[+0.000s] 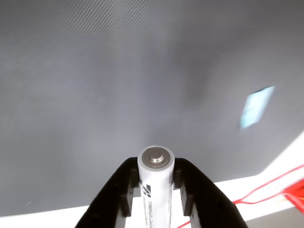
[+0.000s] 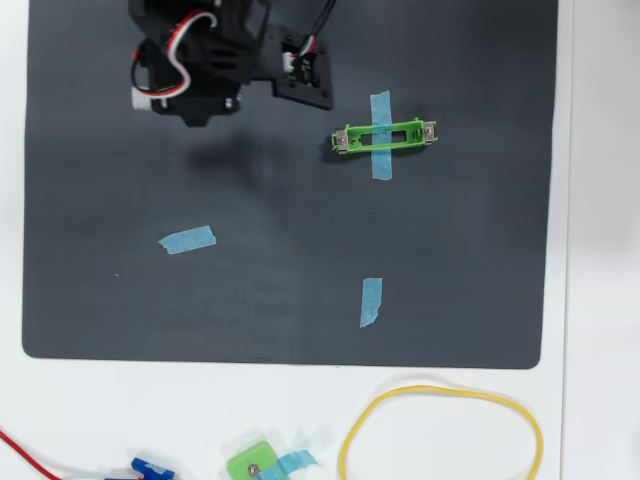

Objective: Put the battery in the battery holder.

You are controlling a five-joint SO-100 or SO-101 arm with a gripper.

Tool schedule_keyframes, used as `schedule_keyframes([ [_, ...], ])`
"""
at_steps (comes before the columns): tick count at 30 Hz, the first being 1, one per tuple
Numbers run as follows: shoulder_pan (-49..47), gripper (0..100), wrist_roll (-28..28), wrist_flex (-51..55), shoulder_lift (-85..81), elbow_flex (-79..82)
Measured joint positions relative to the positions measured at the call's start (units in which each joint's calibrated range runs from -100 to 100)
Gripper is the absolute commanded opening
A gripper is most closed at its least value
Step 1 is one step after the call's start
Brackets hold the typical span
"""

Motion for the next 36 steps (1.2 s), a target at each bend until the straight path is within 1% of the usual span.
schedule_keyframes([
  [1,-2.2,0,-0.9,-0.1,-1.9,0.5],
  [2,-12.7,0,-4.7,1.4,-5.3,2.0],
  [3,-16.5,0,-6.0,1.3,-7.2,3.0],
  [4,-22.3,0,-6.8,1.9,-10.0,4.1],
  [6,-26.7,0,-7.5,4.0,-12.6,4.3],
  [7,-27.0,0,-7.6,4.1,-12.9,4.4],
  [8,-28.6,0,-11.2,5.3,-13.8,6.0],
  [9,-29.1,0,-12.4,5.4,-13.8,6.0],
  [10,-31.1,0,-16.6,5.4,-14.3,6.9],
  [12,-39.6,0,-21.1,5.4,-14.4,6.8],
  [14,-42.3,0,-22.0,5.3,-14.4,6.8],
  [15,-45.7,0,-22.8,3.5,-14.4,6.8],
  [19,-50.5,0,-23.5,-1.5,-14.1,6.8],
  [20,-53.2,0,-23.5,-3.3,-14.1,6.8],
  [22,-56.0,0,-24.7,-5.9,-14.1,7.0],
  [26,-60.6,0,-27.3,-6.7,-14.1,7.0],
  [30,-63.7,0,-28.3,-7.5,-14.0,7.0],
  [32,-65.9,0,-28.8,-10.1,-12.3,8.0],
  [34,-66.9,0,-28.9,-13.8,-5.9,8.2],
  [36,-67.7,0,-28.9,-15.0,-1.9,8.1],
])
